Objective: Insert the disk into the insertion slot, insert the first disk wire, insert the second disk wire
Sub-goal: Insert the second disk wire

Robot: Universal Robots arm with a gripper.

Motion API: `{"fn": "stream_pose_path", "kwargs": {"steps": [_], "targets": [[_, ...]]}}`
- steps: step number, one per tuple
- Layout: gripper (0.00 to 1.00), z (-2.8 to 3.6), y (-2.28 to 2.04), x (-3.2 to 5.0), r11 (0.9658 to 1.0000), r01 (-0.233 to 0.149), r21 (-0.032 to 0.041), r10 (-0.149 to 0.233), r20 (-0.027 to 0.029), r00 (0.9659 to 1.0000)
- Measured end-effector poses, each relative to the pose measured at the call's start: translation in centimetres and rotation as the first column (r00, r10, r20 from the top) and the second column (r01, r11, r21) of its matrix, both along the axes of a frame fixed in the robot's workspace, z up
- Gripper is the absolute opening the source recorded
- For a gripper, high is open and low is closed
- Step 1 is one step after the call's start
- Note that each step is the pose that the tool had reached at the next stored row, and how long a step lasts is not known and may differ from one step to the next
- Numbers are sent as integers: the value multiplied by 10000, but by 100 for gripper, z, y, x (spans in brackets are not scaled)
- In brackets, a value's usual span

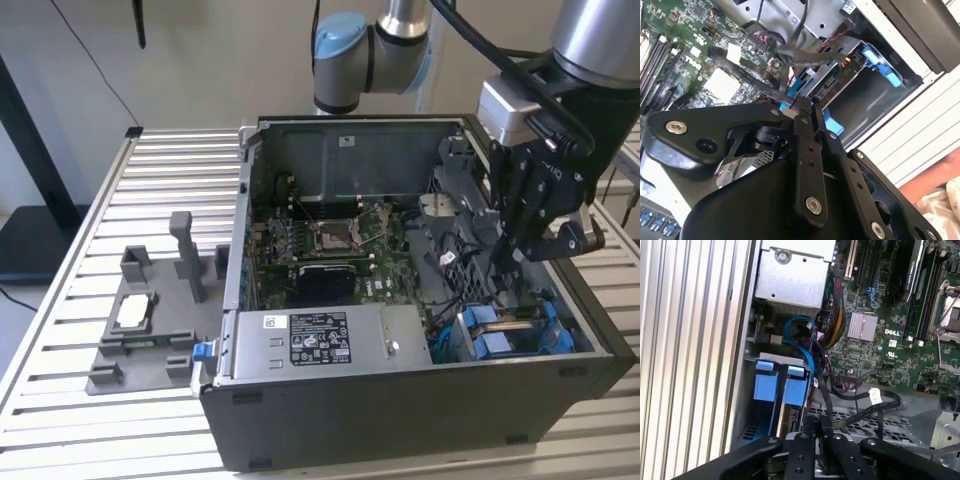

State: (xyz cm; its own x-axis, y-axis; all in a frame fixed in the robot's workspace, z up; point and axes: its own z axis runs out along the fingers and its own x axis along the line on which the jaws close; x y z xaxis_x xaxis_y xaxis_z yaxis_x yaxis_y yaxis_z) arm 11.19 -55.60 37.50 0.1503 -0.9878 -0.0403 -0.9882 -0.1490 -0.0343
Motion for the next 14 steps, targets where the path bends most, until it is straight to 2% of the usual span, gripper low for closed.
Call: {"fn": "stream_pose_path", "kwargs": {"steps": [2,7,12,14], "targets": [[16,-6,-19,23,10000,0,25,0,-24,10000],[16,-34,-48,67,9999,2,125,1,-184,9998],[16,-70,-49,70,9993,272,260,-267,-195,9995],[16,-85,-49,70,9987,440,269,-435,-214,9988]]}}
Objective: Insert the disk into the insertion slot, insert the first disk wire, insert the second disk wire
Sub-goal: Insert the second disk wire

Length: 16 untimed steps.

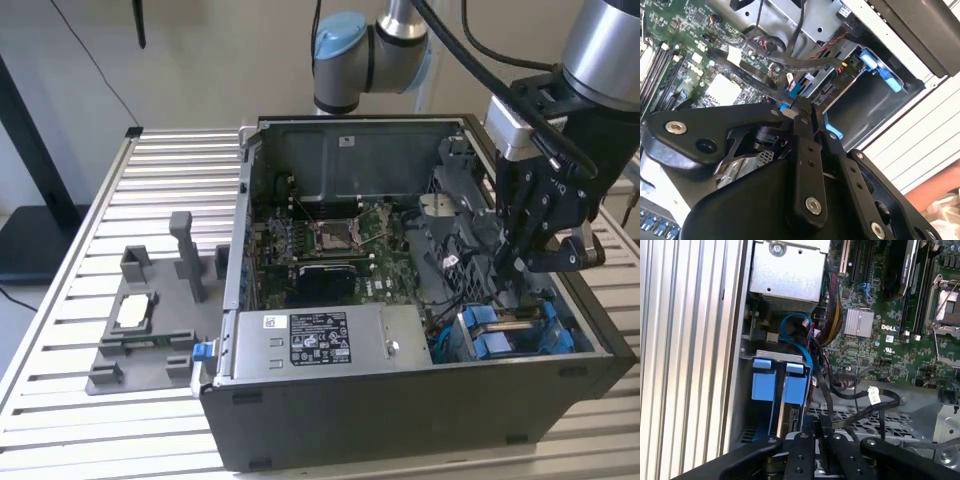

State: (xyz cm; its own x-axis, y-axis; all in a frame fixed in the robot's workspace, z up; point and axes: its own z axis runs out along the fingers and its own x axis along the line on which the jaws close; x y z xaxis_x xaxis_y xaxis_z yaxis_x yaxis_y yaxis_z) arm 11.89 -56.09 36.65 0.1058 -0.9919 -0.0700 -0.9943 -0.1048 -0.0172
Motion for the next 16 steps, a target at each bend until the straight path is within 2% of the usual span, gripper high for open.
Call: {"fn": "stream_pose_path", "kwargs": {"steps": [4,6,8,10,12,14,16], "targets": [[16,-28,-1,1,9999,146,0,-146,-178,9997],[16,-48,-1,7,9998,187,-1,-186,-216,9996],[16,-68,-2,20,9998,214,-2,-214,-230,9995],[16,-84,-5,38,9998,223,-5,-223,-278,9994],[16,-97,-10,60,9997,224,-7,-224,-385,9990],[16,-106,-20,89,9998,223,-7,-224,-518,9984],[16,-108,-33,129,9998,223,-7,-223,-578,9981]]}}
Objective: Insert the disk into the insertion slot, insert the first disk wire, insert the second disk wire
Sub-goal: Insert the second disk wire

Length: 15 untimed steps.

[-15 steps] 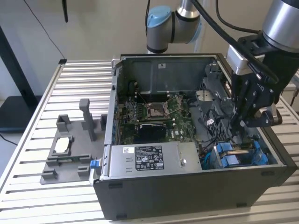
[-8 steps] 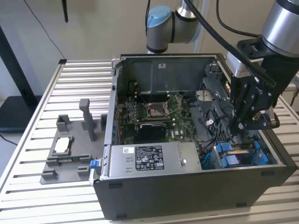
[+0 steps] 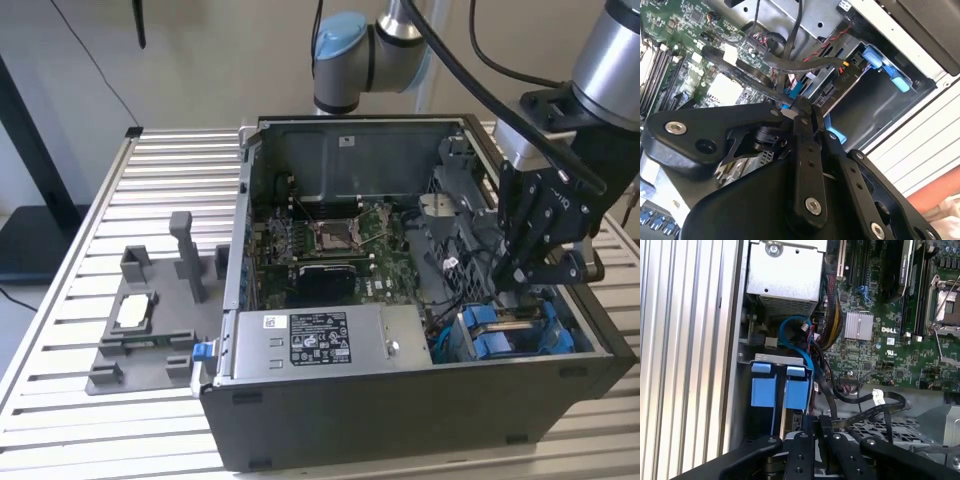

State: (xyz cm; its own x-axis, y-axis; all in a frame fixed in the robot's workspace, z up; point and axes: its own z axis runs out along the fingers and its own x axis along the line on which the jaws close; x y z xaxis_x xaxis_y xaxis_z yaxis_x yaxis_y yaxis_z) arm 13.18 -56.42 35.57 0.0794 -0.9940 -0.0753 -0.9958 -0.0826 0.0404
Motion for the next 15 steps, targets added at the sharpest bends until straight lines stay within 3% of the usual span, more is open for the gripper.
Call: {"fn": "stream_pose_path", "kwargs": {"steps": [3,9,15], "targets": [[16,-1,-22,54,10000,0,13,0,-40,10000],[16,-3,-68,88,10000,28,15,-28,-105,9999],[16,-19,-94,127,9999,111,22,-111,-117,9999]]}}
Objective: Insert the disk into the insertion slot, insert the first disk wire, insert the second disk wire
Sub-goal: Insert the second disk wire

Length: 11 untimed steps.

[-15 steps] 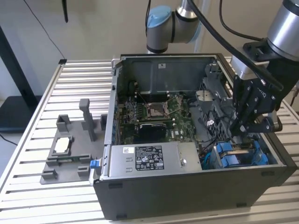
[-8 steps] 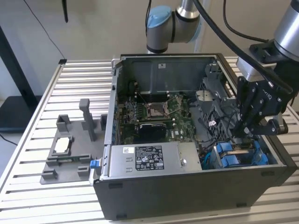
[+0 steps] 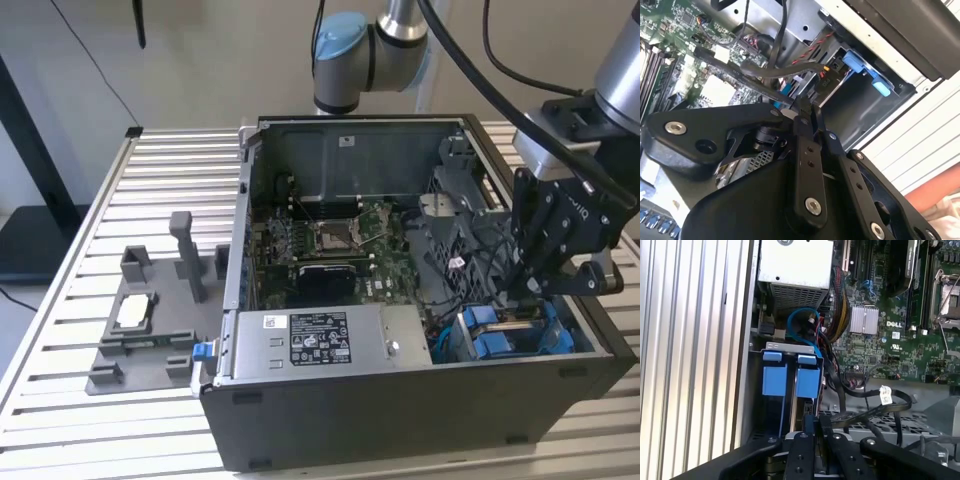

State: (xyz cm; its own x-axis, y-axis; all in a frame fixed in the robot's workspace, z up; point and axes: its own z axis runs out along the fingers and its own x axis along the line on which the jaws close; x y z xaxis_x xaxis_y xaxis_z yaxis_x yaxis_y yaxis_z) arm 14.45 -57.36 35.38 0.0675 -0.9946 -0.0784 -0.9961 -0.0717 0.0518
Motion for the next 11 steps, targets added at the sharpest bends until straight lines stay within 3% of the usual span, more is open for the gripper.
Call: {"fn": "stream_pose_path", "kwargs": {"steps": [7,11], "targets": [[16,-3,-1,4,10000,33,2,-33,0,10000],[16,-18,1,5,9995,316,-11,-316,0,9995]]}}
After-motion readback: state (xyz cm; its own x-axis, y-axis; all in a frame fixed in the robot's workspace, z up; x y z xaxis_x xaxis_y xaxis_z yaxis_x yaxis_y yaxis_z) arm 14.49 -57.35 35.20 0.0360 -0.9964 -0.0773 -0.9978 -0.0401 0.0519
